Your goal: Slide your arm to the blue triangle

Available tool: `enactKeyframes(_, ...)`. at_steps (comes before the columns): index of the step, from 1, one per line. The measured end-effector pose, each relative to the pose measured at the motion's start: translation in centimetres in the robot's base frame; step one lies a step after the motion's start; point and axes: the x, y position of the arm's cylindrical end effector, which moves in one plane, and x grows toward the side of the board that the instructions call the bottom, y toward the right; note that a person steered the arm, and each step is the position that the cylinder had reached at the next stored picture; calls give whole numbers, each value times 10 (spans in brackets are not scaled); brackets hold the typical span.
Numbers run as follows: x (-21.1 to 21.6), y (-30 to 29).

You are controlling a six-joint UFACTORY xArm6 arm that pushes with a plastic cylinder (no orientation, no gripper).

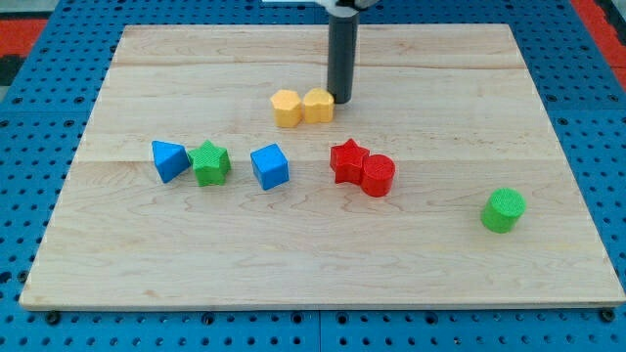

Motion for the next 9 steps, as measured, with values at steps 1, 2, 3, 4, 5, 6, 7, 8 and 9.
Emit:
enactKeyframes(1,0,45)
enactKeyframes(2,0,99)
enactKeyframes(3,0,102)
enactKeyframes(4,0,102)
enactKeyframes(5,-8,102)
enactKeyframes(6,-14,82)
enactKeyframes(7,-17,1)
enactKeyframes(8,-38,-139)
enactKeyframes(9,17,-258)
